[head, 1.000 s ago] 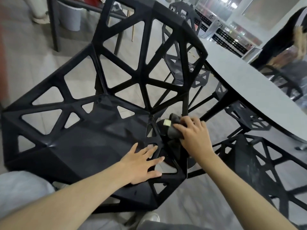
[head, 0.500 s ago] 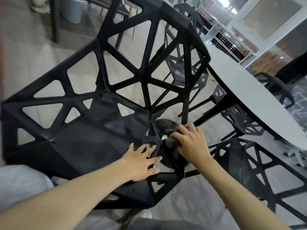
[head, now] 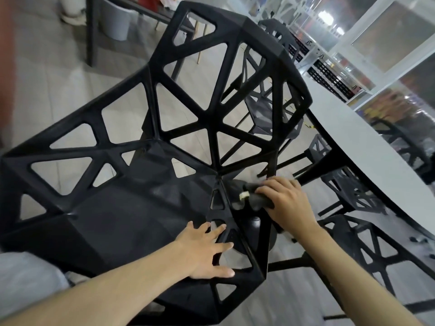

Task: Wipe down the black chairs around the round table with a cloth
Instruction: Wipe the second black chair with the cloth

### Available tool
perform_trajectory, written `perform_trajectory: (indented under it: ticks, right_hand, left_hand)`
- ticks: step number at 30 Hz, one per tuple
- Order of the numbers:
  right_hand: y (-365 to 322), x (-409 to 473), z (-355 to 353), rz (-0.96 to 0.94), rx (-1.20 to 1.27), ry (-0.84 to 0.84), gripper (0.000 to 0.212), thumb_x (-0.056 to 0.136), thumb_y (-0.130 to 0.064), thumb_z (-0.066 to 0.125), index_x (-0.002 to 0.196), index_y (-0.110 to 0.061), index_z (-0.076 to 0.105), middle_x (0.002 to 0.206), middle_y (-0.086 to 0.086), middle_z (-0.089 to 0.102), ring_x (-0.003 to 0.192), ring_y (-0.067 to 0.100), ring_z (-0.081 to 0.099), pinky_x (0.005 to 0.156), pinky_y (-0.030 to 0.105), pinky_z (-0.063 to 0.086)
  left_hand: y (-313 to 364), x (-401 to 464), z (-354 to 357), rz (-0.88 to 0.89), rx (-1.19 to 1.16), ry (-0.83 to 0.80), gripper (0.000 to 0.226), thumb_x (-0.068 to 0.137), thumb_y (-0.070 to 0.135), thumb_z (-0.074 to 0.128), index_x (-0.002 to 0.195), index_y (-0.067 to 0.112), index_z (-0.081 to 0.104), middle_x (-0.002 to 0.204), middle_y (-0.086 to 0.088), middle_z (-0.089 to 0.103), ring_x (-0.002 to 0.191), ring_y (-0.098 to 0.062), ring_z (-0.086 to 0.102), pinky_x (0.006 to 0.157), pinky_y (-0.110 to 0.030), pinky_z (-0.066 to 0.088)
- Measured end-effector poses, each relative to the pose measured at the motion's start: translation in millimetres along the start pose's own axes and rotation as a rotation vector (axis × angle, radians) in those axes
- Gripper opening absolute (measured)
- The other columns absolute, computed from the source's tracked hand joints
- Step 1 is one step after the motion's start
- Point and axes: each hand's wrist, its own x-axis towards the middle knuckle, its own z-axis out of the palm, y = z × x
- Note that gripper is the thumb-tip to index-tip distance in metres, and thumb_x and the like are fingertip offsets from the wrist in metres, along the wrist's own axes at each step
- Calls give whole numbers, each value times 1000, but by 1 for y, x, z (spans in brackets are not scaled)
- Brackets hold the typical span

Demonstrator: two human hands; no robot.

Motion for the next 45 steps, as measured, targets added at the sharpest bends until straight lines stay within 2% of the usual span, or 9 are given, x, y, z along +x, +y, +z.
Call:
perform_trajectory:
  ticks: [6,12,16,20,26,28,30,36,45]
  right_hand:
    - [26,88,4,317,131,133,37,73,4,75,102,-15,62,115,6,59,94,32,59,78,41,49]
    - [18,95,11,321,125,185,29,71,6,75,92,-14,74,97,5,68,91,29,60,82,37,39]
    - [6,104,13,236,25,10,27,79,3,66,94,-17,75,97,5,68,94,30,61,83,44,49]
    - [-21,122,29,164,-14,-31,26,74,0,74,90,-19,79,88,2,72,87,29,66,83,42,49]
    - [-51,130,52,108,-72,-165,25,84,-10,64,101,-25,76,101,-2,68,101,27,59,88,40,41]
    - [-40,126,38,103,-133,-148,17,83,-12,69,94,-22,76,96,-2,67,97,28,57,78,41,43]
    - [-25,124,15,187,-182,-94,10,81,-13,74,87,-20,77,94,1,65,94,31,55,68,40,43]
    - [12,134,-29,389,-255,-228,15,88,-18,69,102,-20,75,112,3,60,102,30,51,74,40,42]
    - [-62,140,45,254,-122,-209,19,87,-12,67,100,-23,77,101,2,64,99,27,59,72,38,46]
  left_hand:
    - [-5,-1,0,5,-24,-2,82,94,85,18,164,47,0,173,2,-21,161,-30,-6,127,-62,9]
    - [0,2,-5,-27,-38,-53,83,93,86,16,164,46,-1,172,1,-24,161,-30,-11,126,-65,5]
    - [1,-1,-6,-25,-27,-46,83,94,86,16,164,46,0,172,1,-22,161,-31,-8,126,-65,5]
    - [0,-2,-5,-24,-21,-37,81,94,85,16,164,47,-1,172,2,-22,161,-30,-8,126,-64,4]
    - [-5,0,-4,-14,-33,-32,77,96,83,16,163,49,0,173,4,-20,162,-29,-7,125,-66,4]
    - [-7,0,-4,-1,-35,-34,76,97,82,16,163,49,3,173,5,-18,162,-29,-5,125,-66,4]
    - [-5,0,-4,-2,-27,-40,76,97,82,15,164,48,3,173,4,-18,162,-30,-5,125,-66,5]
    - [-1,0,-1,-8,-20,-36,78,98,81,17,165,44,2,172,0,-22,161,-34,-9,125,-67,3]
    - [-2,8,-1,-19,-12,-52,80,97,82,17,165,43,3,173,-2,-22,161,-37,-9,124,-69,3]
